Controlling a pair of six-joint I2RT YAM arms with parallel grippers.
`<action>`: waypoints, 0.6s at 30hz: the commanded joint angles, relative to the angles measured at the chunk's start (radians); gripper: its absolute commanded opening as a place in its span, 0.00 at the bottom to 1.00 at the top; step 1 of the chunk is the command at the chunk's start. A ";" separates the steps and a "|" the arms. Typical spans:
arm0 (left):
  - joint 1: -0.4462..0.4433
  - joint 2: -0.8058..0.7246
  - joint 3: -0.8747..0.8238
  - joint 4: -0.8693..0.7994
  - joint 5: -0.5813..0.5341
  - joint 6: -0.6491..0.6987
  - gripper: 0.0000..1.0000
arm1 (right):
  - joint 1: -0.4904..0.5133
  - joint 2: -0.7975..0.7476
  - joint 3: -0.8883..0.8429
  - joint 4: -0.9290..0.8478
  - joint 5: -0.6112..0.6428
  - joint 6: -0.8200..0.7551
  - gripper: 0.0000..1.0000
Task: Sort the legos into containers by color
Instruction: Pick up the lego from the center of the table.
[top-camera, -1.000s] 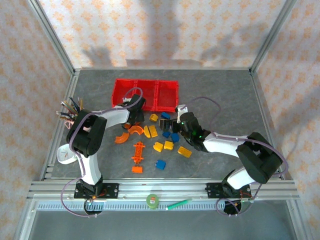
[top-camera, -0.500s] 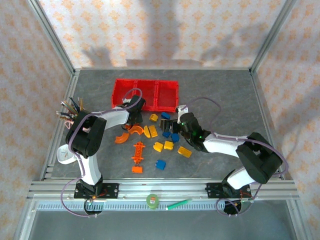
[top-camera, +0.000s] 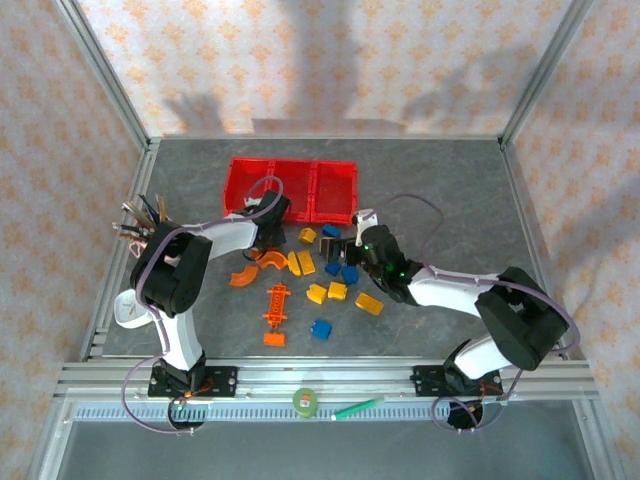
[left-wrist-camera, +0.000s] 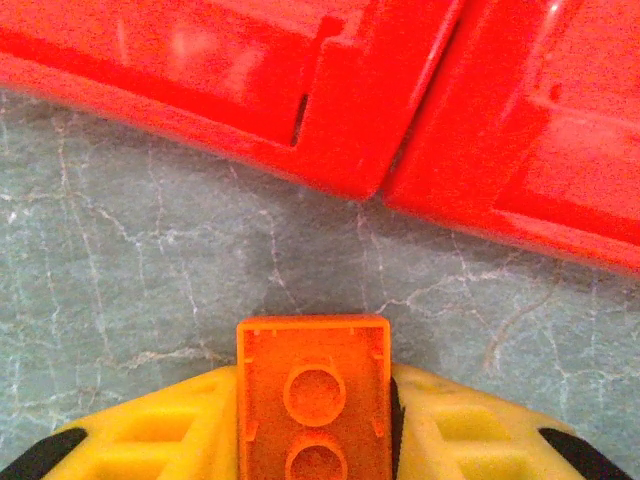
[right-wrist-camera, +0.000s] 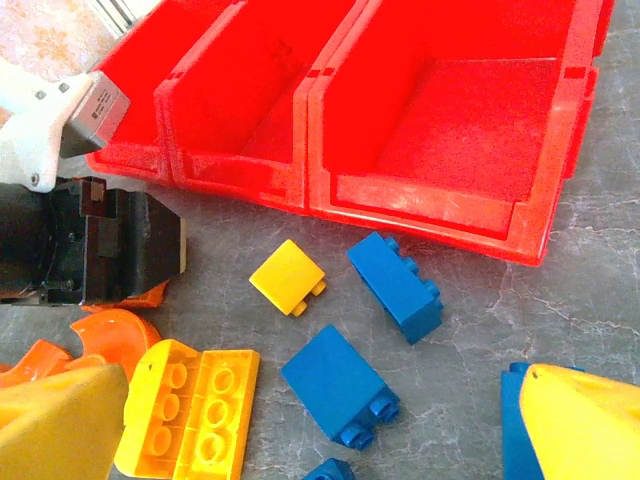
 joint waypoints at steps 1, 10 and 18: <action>-0.001 -0.067 -0.029 0.008 0.019 -0.026 0.36 | 0.005 -0.034 -0.008 0.008 0.017 -0.025 1.00; -0.001 -0.216 -0.128 0.034 0.024 -0.053 0.34 | 0.005 -0.071 0.019 -0.037 -0.031 -0.007 1.00; 0.031 -0.313 -0.041 -0.029 -0.109 0.009 0.34 | 0.005 -0.039 0.104 -0.077 -0.081 0.067 1.00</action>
